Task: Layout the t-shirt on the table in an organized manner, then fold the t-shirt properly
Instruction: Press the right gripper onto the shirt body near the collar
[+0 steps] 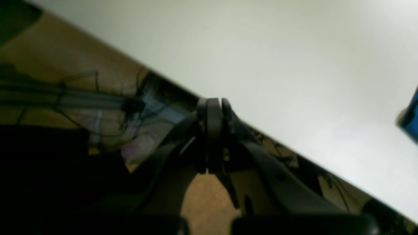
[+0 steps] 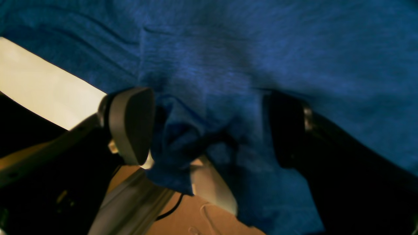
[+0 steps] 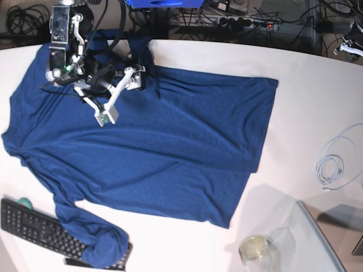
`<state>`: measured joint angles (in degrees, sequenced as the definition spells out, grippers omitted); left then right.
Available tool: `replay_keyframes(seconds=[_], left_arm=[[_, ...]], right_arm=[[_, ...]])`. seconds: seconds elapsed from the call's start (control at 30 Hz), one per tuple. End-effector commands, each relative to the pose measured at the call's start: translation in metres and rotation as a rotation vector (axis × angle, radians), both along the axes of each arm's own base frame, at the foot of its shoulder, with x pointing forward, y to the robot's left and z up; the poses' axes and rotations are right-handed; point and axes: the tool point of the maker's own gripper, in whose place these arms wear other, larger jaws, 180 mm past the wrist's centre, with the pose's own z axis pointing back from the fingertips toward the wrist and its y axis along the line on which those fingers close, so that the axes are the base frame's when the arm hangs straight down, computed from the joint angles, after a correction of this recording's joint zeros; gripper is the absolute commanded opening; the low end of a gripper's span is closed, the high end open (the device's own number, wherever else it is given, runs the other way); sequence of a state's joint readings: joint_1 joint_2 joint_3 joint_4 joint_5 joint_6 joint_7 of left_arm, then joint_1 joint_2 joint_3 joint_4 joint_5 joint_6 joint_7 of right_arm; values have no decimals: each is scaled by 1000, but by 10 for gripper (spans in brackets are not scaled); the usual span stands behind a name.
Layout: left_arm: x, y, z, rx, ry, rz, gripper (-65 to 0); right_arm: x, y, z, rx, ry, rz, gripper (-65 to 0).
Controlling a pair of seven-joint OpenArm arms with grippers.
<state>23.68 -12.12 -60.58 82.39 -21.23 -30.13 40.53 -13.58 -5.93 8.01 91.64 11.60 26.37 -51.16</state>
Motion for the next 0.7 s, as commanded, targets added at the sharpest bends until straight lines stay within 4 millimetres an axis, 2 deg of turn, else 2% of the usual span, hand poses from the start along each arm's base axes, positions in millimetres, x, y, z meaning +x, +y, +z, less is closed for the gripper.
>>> replay_keyframes(seconds=[0.0,0.13,0.43,0.5,0.57,0.67], left_arm=[[0,11,12,32,-29,1,-650],[-9,10,8,21,-13,3,-650],[-9,8,6,16,-10,0,-650],[-9,8,6,16,-10,0,-650],[-8,8,7,16,-12,0,-650],[-8,7,6,14,-10,0,-650]], right_arm=[[13,2,7,14,-41,-11,-141],[12,2,6,16,-35,-12,-141],[1,7,-12,42,-2,-25,-152],[-1,7,-12,42,-1,-24,-225],[-2,7,-12,43,1,-19,-350],[-2,7,-11,43,-2,-20,-593]])
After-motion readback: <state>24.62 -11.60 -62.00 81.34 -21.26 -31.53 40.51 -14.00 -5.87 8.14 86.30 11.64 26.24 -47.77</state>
